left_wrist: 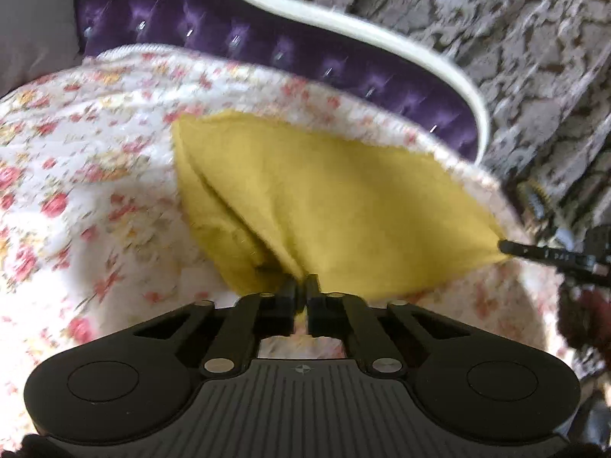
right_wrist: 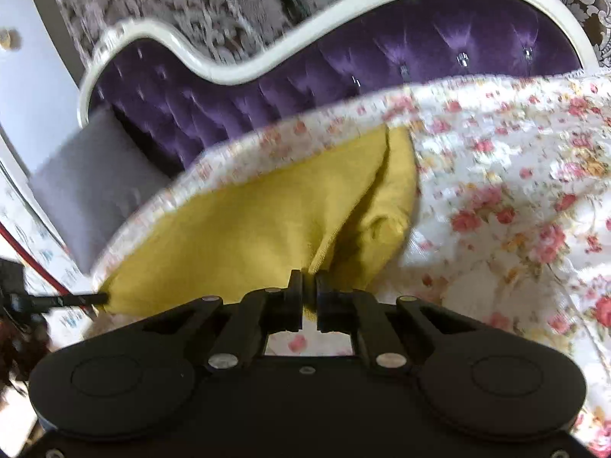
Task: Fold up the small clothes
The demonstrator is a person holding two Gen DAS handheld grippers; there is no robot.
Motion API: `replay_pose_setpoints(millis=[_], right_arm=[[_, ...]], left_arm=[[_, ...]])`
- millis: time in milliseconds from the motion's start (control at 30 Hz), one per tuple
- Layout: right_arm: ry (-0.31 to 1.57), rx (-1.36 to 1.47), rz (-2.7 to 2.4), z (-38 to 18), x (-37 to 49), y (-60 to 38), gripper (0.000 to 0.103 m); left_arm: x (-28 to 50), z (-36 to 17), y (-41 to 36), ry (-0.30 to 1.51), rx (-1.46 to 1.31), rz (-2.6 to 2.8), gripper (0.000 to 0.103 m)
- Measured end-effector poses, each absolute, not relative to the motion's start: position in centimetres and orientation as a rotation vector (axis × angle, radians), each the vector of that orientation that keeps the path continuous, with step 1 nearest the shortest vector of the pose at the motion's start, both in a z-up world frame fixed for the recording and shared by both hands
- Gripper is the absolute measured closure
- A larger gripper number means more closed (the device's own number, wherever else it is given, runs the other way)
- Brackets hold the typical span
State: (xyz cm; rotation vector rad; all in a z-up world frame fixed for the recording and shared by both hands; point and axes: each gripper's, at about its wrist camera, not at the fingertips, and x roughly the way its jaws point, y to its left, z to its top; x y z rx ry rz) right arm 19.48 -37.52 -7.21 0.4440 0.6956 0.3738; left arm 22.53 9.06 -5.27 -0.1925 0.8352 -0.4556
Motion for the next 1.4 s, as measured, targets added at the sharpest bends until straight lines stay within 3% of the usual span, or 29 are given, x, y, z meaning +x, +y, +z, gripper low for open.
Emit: replay_pose_setpoints(millis=[167,233,300,333,367,400,433,500,567,667,800,1100,1400], right_arm=[[0.746,0.461,0.333,-9.2,20.0,-37.3,0.086],[0.742,0.432,0.307,-8.5,19.7,-37.2,0.074],[0.727,0.357,0.264,-7.5,19.3,-36.8,0.045],[0.709,0.326,0.239,-6.9,19.0,-36.7,0.04],[0.68,0.3,0.211,-6.4,18.7,-36.7,0.029],[0.65,0.278,0.19,-5.8,18.6,-36.5,0.025],[0.62,0.254,0.177,-5.2,18.7,-36.2,0.022],[0.583,0.221,0.184,-4.5,19.3,-35.4,0.0],[0.563,0.197,0.208,-4.0,20.6,-34.2,0.001],[0.562,0.156,0.233,-3.9,23.0,-32.1,0.001],[0.574,0.139,0.25,-4.4,26.8,-29.8,0.001],[0.644,0.036,0.282,-7.0,30.3,-26.7,0.001],[0.655,-0.097,0.131,-8.0,30.3,-30.0,0.001]], left_arm=[[22.6,-7.3,9.9,0.871,-0.186,-0.396,0.098],[22.3,-6.6,10.2,0.871,-0.172,-0.372,0.098],[21.7,-5.4,10.0,0.832,-0.116,-0.339,0.095],[21.4,-4.5,9.8,0.796,-0.087,-0.32,0.092],[21.3,-3.7,9.5,0.765,-0.07,-0.302,0.079],[21.3,-3.0,9.2,0.738,-0.064,-0.288,0.064],[21.6,-2.4,8.9,0.714,-0.067,-0.279,0.058],[22.4,-1.7,7.9,0.684,-0.079,-0.288,0.042],[23.9,-1.5,6.5,0.684,-0.07,-0.289,0.035],[25.7,-1.7,4.4,0.677,-0.061,-0.288,0.033],[27.8,-2.3,1.5,0.673,-0.057,-0.256,0.021],[30.9,-7.3,-1.4,0.819,-0.019,-0.18,0.02],[29.9,-7.9,-2.4,0.781,0.069,-0.167,0.017]])
